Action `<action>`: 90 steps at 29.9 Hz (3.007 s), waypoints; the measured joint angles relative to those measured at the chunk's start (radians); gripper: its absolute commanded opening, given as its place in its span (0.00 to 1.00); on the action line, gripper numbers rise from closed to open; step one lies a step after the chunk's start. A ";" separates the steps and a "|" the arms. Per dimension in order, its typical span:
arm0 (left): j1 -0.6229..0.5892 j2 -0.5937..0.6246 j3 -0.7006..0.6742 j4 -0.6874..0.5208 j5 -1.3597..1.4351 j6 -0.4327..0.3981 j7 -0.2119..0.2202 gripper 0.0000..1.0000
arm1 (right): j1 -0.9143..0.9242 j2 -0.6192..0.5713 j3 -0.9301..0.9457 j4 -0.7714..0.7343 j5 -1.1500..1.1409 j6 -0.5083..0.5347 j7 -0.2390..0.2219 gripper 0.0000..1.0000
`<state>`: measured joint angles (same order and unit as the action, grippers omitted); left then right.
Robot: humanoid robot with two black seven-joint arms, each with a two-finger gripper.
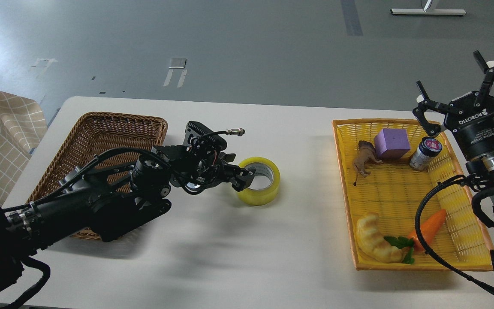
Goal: Place and transfer tape with both arms
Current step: 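Grip the tape roll's rim with the left gripper, then lift the tape roll and lower it into the wicker basket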
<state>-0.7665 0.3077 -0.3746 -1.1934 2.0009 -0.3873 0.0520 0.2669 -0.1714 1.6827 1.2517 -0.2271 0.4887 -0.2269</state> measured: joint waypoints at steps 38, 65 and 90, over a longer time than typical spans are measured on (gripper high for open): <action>-0.003 -0.023 0.000 0.038 0.000 -0.003 0.003 0.47 | -0.002 0.005 0.000 0.000 0.000 0.000 0.000 1.00; 0.010 -0.020 0.020 0.056 0.002 0.002 0.011 0.47 | -0.005 0.016 0.000 0.001 0.000 0.000 0.000 1.00; -0.204 0.139 0.015 -0.008 -0.154 -0.022 0.001 0.00 | -0.007 0.023 0.002 0.004 0.000 0.000 0.000 1.00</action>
<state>-0.9709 0.4468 -0.3593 -1.2010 1.8471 -0.4097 0.0528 0.2602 -0.1484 1.6842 1.2557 -0.2270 0.4887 -0.2270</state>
